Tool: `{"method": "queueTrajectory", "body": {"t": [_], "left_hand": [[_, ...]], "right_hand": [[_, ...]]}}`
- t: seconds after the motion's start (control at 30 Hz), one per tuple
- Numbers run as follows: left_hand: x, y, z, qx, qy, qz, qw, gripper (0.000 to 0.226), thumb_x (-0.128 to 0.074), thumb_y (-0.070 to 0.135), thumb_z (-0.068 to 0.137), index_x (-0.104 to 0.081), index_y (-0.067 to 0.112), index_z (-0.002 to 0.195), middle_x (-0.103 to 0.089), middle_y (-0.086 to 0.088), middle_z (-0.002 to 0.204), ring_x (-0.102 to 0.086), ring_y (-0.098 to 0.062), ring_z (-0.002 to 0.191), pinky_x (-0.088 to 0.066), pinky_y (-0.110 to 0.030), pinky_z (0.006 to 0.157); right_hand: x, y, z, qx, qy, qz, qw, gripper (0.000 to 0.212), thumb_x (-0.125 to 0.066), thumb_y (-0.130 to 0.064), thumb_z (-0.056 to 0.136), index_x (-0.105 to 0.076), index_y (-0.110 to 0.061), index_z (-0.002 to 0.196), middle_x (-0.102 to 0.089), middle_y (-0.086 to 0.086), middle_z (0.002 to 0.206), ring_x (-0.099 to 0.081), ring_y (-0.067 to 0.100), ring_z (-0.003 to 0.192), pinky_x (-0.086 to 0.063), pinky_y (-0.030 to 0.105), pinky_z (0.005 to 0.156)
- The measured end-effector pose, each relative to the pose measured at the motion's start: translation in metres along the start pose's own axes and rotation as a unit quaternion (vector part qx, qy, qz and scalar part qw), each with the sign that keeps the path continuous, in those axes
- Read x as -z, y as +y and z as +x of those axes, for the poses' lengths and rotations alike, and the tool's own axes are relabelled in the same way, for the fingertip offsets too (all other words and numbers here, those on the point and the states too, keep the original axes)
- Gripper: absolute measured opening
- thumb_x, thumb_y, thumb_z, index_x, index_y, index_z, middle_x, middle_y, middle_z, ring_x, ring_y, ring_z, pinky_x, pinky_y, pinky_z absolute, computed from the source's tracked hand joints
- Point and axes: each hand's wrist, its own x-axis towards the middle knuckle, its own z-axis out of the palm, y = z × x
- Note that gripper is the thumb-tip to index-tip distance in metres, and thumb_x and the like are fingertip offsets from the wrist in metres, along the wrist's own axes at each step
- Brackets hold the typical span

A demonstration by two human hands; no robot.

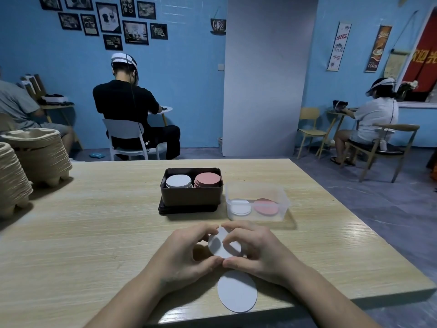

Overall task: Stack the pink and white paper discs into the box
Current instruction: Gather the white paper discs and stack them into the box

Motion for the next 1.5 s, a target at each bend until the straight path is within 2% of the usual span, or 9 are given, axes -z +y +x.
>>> {"method": "queueTrajectory", "body": {"t": [0.27, 0.37, 0.53, 0.67, 0.77, 0.93, 1.2, 1.37, 1.5], "left_hand": [[-0.002, 0.006, -0.004, 0.010, -0.010, 0.027, 1.000, 0.039, -0.070, 0.047, 0.087, -0.061, 0.030, 0.121, -0.059, 0.022, 0.129, -0.057, 0.003, 0.110, -0.058, -0.029, 0.085], [-0.001, 0.010, -0.006, 0.004, -0.017, 0.041, 0.999, 0.035, -0.065, 0.048, 0.088, -0.062, 0.030, 0.118, -0.060, 0.021, 0.119, -0.058, 0.001, 0.105, -0.057, -0.027, 0.081], [-0.001, 0.016, -0.005, -0.041, -0.063, 0.108, 0.991, 0.026, -0.067, 0.048, 0.088, -0.063, 0.030, 0.106, -0.062, 0.017, 0.097, -0.059, -0.006, 0.088, -0.054, -0.036, 0.073], [0.000, 0.021, -0.002, -0.074, -0.080, 0.111, 0.988, 0.028, -0.074, 0.049, 0.084, -0.066, 0.028, 0.100, -0.061, 0.013, 0.092, -0.058, -0.009, 0.084, -0.052, -0.037, 0.071], [-0.002, 0.026, -0.001, -0.097, -0.108, 0.102, 0.984, 0.041, -0.072, 0.064, 0.083, -0.068, 0.030, 0.107, -0.058, 0.014, 0.102, -0.055, -0.007, 0.094, -0.049, -0.033, 0.082], [-0.010, 0.028, -0.003, -0.096, -0.171, 0.132, 0.972, 0.070, -0.061, 0.086, 0.076, -0.061, 0.040, 0.128, -0.047, 0.018, 0.123, -0.043, -0.003, 0.118, -0.036, -0.028, 0.104], [-0.011, 0.025, -0.004, -0.097, -0.157, 0.125, 0.975, 0.065, -0.068, 0.082, 0.074, -0.061, 0.038, 0.121, -0.041, 0.023, 0.115, -0.040, 0.000, 0.112, -0.036, -0.026, 0.099], [-0.007, 0.027, -0.007, -0.052, -0.092, 0.079, 0.991, 0.062, -0.077, 0.070, 0.073, -0.060, 0.033, 0.120, -0.052, 0.020, 0.121, -0.051, -0.004, 0.117, -0.047, -0.033, 0.099], [-0.007, 0.026, -0.007, -0.010, -0.057, 0.085, 0.995, 0.064, -0.073, 0.067, 0.077, -0.056, 0.033, 0.129, -0.057, 0.019, 0.119, -0.054, -0.004, 0.109, -0.053, -0.036, 0.091]], "right_hand": [[0.006, -0.003, -0.013, -0.022, 0.005, -0.016, 1.000, 0.043, -0.080, -0.057, 0.080, -0.066, -0.032, 0.113, -0.062, -0.009, 0.135, -0.059, 0.004, 0.118, -0.051, 0.028, 0.095], [0.013, -0.004, -0.023, -0.040, 0.007, -0.019, 0.999, 0.043, -0.081, -0.054, 0.079, -0.067, -0.029, 0.112, -0.064, -0.010, 0.131, -0.060, 0.003, 0.119, -0.052, 0.028, 0.097], [0.027, 0.001, -0.039, -0.076, 0.029, -0.032, 0.996, 0.041, -0.082, -0.047, 0.077, -0.068, -0.028, 0.111, -0.066, -0.013, 0.124, -0.062, 0.005, 0.117, -0.052, 0.033, 0.097], [0.032, 0.003, -0.049, -0.090, 0.039, -0.042, 0.994, 0.042, -0.082, -0.047, 0.077, -0.069, -0.027, 0.111, -0.067, -0.013, 0.123, -0.060, 0.002, 0.118, -0.050, 0.031, 0.097], [0.032, 0.004, -0.050, -0.090, 0.039, -0.044, 0.994, 0.043, -0.083, -0.048, 0.077, -0.068, -0.027, 0.111, -0.067, -0.013, 0.122, -0.060, 0.002, 0.118, -0.050, 0.031, 0.097], [0.031, 0.004, -0.049, -0.089, 0.029, -0.047, 0.994, 0.045, -0.081, -0.051, 0.077, -0.067, -0.028, 0.113, -0.066, -0.013, 0.124, -0.060, 0.005, 0.121, -0.050, 0.034, 0.099], [0.032, 0.003, -0.049, -0.089, 0.020, -0.055, 0.994, 0.044, -0.080, -0.052, 0.077, -0.066, -0.029, 0.113, -0.065, -0.014, 0.124, -0.058, 0.003, 0.122, -0.050, 0.033, 0.100], [0.032, 0.002, -0.048, -0.083, 0.010, -0.067, 0.994, 0.046, -0.077, -0.055, 0.079, -0.066, -0.030, 0.115, -0.063, -0.014, 0.129, -0.055, -0.001, 0.123, -0.048, 0.029, 0.102], [0.028, -0.002, -0.045, -0.046, -0.001, -0.083, 0.995, 0.045, -0.077, -0.047, 0.081, -0.064, -0.027, 0.119, -0.063, -0.009, 0.132, -0.057, 0.005, 0.124, -0.048, 0.030, 0.102]]}}
